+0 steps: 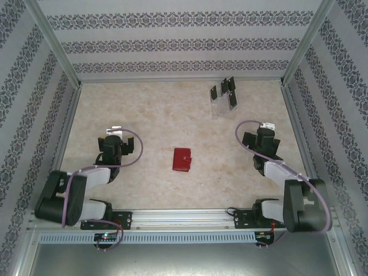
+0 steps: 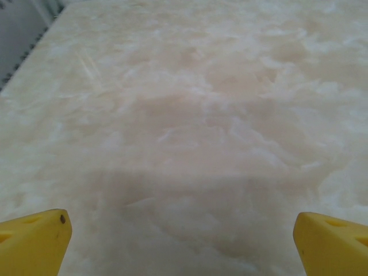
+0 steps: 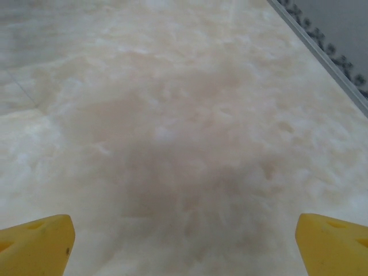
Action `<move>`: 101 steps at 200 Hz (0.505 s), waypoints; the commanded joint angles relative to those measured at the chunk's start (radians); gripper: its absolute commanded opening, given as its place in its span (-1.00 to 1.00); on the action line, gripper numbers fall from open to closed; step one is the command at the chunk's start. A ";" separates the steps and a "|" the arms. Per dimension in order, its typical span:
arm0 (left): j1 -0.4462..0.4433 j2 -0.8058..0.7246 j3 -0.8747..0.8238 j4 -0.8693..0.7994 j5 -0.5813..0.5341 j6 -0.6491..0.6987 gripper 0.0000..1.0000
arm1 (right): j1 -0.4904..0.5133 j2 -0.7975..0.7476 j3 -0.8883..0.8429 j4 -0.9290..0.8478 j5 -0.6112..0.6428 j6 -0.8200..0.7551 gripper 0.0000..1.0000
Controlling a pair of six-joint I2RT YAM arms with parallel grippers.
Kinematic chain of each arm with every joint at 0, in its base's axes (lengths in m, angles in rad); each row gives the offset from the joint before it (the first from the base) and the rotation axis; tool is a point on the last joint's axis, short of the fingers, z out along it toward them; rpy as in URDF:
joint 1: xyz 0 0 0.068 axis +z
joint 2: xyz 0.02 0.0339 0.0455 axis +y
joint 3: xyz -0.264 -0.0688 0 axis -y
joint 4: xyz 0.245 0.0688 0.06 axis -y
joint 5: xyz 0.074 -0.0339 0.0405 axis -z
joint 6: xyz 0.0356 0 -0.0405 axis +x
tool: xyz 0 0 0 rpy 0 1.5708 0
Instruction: Put the credit cards into the card holder
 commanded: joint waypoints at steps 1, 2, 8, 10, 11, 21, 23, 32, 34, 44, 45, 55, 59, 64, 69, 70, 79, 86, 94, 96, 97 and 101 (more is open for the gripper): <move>0.031 0.118 0.034 0.281 0.103 0.079 1.00 | 0.000 0.063 0.010 0.294 -0.106 -0.082 0.96; 0.032 0.125 0.034 0.295 0.107 0.082 1.00 | 0.000 0.067 0.010 0.301 -0.110 -0.084 0.96; 0.046 0.147 0.038 0.325 0.108 0.071 1.00 | -0.002 0.090 -0.003 0.361 -0.134 -0.090 0.96; 0.049 0.146 0.040 0.315 0.100 0.059 1.00 | -0.001 0.103 -0.008 0.390 -0.141 -0.092 0.96; 0.052 0.145 0.041 0.308 0.097 0.053 1.00 | -0.001 0.109 -0.013 0.408 -0.145 -0.093 0.96; 0.078 0.152 0.046 0.287 0.126 0.021 1.00 | 0.003 0.184 -0.065 0.556 -0.152 -0.101 0.96; 0.083 0.160 0.043 0.297 0.140 0.021 1.00 | 0.005 0.198 -0.082 0.592 -0.151 -0.103 0.96; 0.090 0.224 0.024 0.410 0.189 0.047 1.00 | 0.010 0.293 -0.120 0.806 -0.140 -0.100 0.96; 0.090 0.234 0.018 0.441 0.195 0.050 1.00 | 0.010 0.295 -0.118 0.800 -0.140 -0.100 0.96; 0.092 0.196 0.051 0.308 0.178 0.024 1.00 | 0.004 0.224 -0.067 0.567 -0.147 -0.094 0.96; 0.092 0.192 0.057 0.289 0.175 0.022 1.00 | 0.002 0.220 -0.066 0.543 -0.148 -0.092 0.96; 0.127 0.209 0.079 0.278 0.226 -0.001 1.00 | -0.002 0.244 -0.032 0.571 -0.160 -0.090 0.96; 0.140 0.219 0.076 0.304 0.248 -0.006 1.00 | -0.002 0.261 -0.044 0.628 -0.157 -0.089 0.96; 0.146 0.212 0.078 0.283 0.255 -0.010 1.00 | 0.001 0.268 -0.047 0.638 -0.153 -0.092 0.96; 0.145 0.200 0.085 0.246 0.255 -0.013 1.00 | 0.006 0.255 -0.039 0.603 -0.140 -0.097 0.96; 0.145 0.199 0.087 0.243 0.255 -0.013 1.00 | 0.007 0.252 -0.038 0.592 -0.136 -0.098 0.96; 0.145 0.210 0.080 0.280 0.254 -0.009 1.00 | 0.028 0.230 -0.024 0.529 -0.085 -0.109 0.96; 0.145 0.211 0.078 0.288 0.254 -0.008 1.00 | 0.049 0.240 -0.034 0.573 -0.042 -0.122 0.96; 0.145 0.203 0.083 0.257 0.254 -0.013 1.00 | 0.058 0.247 -0.042 0.601 -0.027 -0.126 0.96; 0.145 0.205 0.083 0.261 0.253 -0.012 1.00 | 0.058 0.248 -0.042 0.599 -0.027 -0.125 0.97; 0.146 0.206 0.082 0.263 0.254 -0.011 1.00 | 0.058 0.247 -0.041 0.597 -0.028 -0.125 0.97; 0.145 0.211 0.079 0.280 0.255 -0.009 1.00 | 0.057 0.243 -0.038 0.583 -0.029 -0.125 0.96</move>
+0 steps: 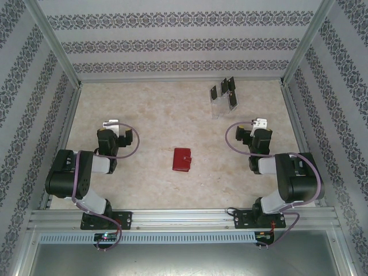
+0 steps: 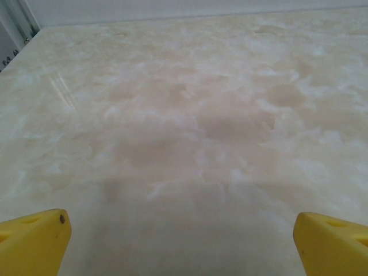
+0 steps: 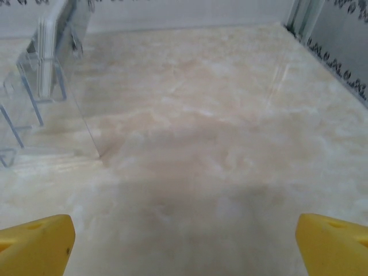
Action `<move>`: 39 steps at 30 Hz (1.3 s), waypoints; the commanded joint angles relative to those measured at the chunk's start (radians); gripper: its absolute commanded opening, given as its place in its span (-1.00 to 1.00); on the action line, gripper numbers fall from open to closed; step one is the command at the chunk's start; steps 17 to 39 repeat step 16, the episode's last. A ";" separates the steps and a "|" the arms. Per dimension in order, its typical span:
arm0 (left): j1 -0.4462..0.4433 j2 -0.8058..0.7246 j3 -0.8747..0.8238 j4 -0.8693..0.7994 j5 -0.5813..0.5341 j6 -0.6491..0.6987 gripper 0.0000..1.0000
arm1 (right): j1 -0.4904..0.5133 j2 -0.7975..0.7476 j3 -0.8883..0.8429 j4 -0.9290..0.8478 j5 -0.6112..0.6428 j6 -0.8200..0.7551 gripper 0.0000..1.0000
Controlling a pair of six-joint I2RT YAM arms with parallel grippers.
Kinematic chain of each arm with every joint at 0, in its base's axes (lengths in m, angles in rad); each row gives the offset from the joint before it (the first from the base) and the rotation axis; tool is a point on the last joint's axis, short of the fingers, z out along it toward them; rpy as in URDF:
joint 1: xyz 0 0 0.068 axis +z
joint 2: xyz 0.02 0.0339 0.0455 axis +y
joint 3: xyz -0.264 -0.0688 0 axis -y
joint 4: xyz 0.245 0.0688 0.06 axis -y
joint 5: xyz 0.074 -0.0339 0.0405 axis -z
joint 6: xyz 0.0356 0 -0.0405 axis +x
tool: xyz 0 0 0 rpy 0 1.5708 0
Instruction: Put the credit cards into the card holder
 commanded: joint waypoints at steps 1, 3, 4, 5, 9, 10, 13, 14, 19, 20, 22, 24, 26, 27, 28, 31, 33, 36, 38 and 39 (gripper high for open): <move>0.009 0.005 0.007 0.042 0.045 -0.020 1.00 | 0.027 -0.011 0.011 0.048 0.060 -0.031 0.96; 0.009 0.000 0.011 0.025 0.045 -0.022 1.00 | 0.027 -0.015 0.011 0.043 0.059 -0.033 0.96; 0.009 0.003 0.009 0.038 0.045 -0.020 1.00 | 0.030 -0.011 0.009 0.057 0.062 -0.036 0.96; 0.009 0.005 0.008 0.042 0.043 -0.020 1.00 | 0.030 -0.014 0.011 0.047 0.061 -0.034 0.96; 0.009 0.001 0.010 0.032 0.044 -0.021 1.00 | 0.013 -0.009 0.030 0.017 0.002 -0.033 0.96; 0.009 0.003 0.010 0.033 0.045 -0.020 1.00 | -0.011 -0.010 0.036 0.001 -0.058 -0.025 0.96; 0.009 0.003 0.010 0.034 0.044 -0.021 1.00 | -0.009 -0.012 0.033 0.004 -0.060 -0.028 0.96; 0.009 0.003 0.010 0.034 0.044 -0.020 1.00 | -0.009 -0.013 0.033 0.001 -0.061 -0.027 0.96; 0.009 0.003 0.009 0.036 0.043 -0.020 1.00 | -0.009 -0.015 0.027 0.009 -0.061 -0.031 0.96; 0.009 0.003 0.009 0.036 0.043 -0.020 1.00 | -0.009 -0.015 0.027 0.009 -0.061 -0.031 0.96; 0.009 0.003 0.009 0.036 0.043 -0.020 1.00 | -0.009 -0.015 0.027 0.009 -0.061 -0.031 0.96; 0.009 0.003 0.009 0.036 0.043 -0.020 1.00 | -0.009 -0.015 0.027 0.009 -0.061 -0.031 0.96; 0.009 0.003 0.009 0.036 0.043 -0.020 1.00 | -0.009 -0.015 0.027 0.009 -0.061 -0.031 0.96; 0.009 0.003 0.009 0.036 0.043 -0.020 1.00 | -0.009 -0.015 0.027 0.009 -0.061 -0.031 0.96; 0.009 0.003 0.009 0.036 0.043 -0.020 1.00 | -0.009 -0.015 0.027 0.009 -0.061 -0.031 0.96; 0.009 0.003 0.009 0.036 0.043 -0.020 1.00 | -0.009 -0.015 0.027 0.009 -0.061 -0.031 0.96; 0.009 0.003 0.009 0.036 0.043 -0.020 1.00 | -0.009 -0.015 0.027 0.009 -0.061 -0.031 0.96; 0.009 0.003 0.009 0.036 0.043 -0.020 1.00 | -0.009 -0.015 0.027 0.009 -0.061 -0.031 0.96; 0.009 0.003 0.009 0.036 0.043 -0.020 1.00 | -0.009 -0.015 0.027 0.009 -0.061 -0.031 0.96; 0.009 0.003 0.009 0.036 0.043 -0.020 1.00 | -0.009 -0.015 0.027 0.009 -0.061 -0.031 0.96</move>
